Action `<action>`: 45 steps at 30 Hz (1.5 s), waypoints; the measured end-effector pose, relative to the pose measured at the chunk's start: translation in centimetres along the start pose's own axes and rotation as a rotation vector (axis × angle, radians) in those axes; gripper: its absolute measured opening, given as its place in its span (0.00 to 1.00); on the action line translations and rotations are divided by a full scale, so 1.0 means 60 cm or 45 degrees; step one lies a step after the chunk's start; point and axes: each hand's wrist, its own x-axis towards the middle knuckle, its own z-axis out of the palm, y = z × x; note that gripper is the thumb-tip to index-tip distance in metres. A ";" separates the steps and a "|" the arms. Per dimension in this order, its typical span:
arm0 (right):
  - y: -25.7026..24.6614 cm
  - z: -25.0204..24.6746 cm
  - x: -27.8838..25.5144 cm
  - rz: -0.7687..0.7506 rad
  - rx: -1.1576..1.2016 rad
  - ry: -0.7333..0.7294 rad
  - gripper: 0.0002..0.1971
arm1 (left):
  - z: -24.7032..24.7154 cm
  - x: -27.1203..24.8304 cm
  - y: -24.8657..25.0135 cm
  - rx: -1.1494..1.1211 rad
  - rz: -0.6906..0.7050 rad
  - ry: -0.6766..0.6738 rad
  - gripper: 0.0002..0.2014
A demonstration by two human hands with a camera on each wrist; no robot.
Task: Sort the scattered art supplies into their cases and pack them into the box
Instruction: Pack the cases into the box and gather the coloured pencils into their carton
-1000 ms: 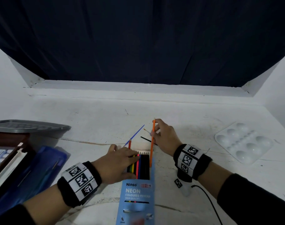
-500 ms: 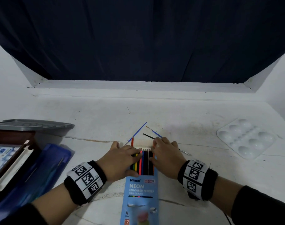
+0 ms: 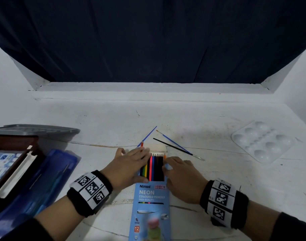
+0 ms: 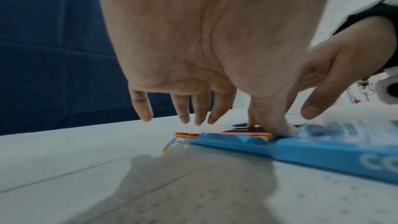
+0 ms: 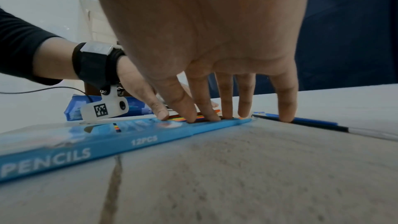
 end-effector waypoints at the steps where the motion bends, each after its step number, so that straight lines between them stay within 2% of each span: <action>1: 0.003 -0.001 -0.001 -0.014 0.044 0.000 0.18 | -0.006 -0.001 -0.003 -0.042 -0.048 -0.057 0.58; 3: 0.007 -0.005 -0.002 -0.051 0.088 0.002 0.17 | -0.011 0.005 -0.011 -0.066 -0.111 -0.115 0.60; 5: 0.009 -0.006 0.002 -0.080 0.069 0.000 0.15 | -0.012 0.009 -0.016 -0.087 -0.126 -0.162 0.58; 7: 0.012 -0.009 0.006 -0.078 0.073 -0.023 0.13 | -0.013 0.009 -0.016 -0.058 -0.099 -0.137 0.57; 10: 0.020 -0.012 0.009 -0.076 0.139 -0.032 0.13 | 0.010 -0.001 -0.007 -0.135 -0.018 0.013 0.53; 13: 0.025 -0.012 0.008 -0.077 0.212 -0.011 0.15 | 0.045 -0.017 0.006 -0.111 0.050 0.248 0.38; 14: 0.027 -0.011 0.008 -0.062 0.258 0.002 0.15 | 0.052 -0.021 0.005 -0.159 0.047 0.261 0.37; 19: 0.038 -0.011 0.016 -0.064 0.330 0.043 0.18 | 0.038 -0.033 -0.008 -0.334 -0.047 0.274 0.41; 21: 0.041 -0.017 0.023 -0.107 0.287 0.057 0.22 | 0.027 -0.030 -0.012 -0.263 -0.049 0.209 0.45; 24: 0.044 -0.023 0.035 -0.132 0.148 0.012 0.31 | 0.011 -0.022 -0.016 -0.183 -0.062 -0.005 0.51; 27: 0.050 -0.020 0.042 -0.099 0.094 -0.061 0.34 | 0.011 -0.017 -0.015 -0.182 -0.050 0.021 0.51; 30: 0.061 -0.013 0.042 -0.045 0.341 0.003 0.30 | 0.016 -0.019 -0.013 -0.206 -0.079 0.047 0.50; 34: 0.062 -0.008 0.040 0.167 0.763 0.293 0.20 | 0.013 -0.020 -0.008 -0.345 -0.186 0.063 0.47; 36: 0.056 -0.012 0.042 0.295 0.761 0.252 0.18 | 0.008 -0.026 -0.001 -0.376 -0.270 0.105 0.42; 38: 0.051 -0.015 0.048 0.360 0.738 0.169 0.09 | 0.004 -0.036 0.004 -0.351 -0.388 0.093 0.39; 40: 0.047 -0.014 0.052 0.349 0.780 0.078 0.13 | 0.006 -0.042 0.010 -0.314 -0.436 0.031 0.35; 43: 0.039 -0.012 0.059 0.358 0.808 0.007 0.18 | 0.019 -0.044 0.018 -0.415 -0.399 0.008 0.33; 45: 0.032 -0.013 0.063 0.402 0.889 -0.005 0.14 | 0.019 -0.041 0.023 -0.574 -0.424 0.043 0.30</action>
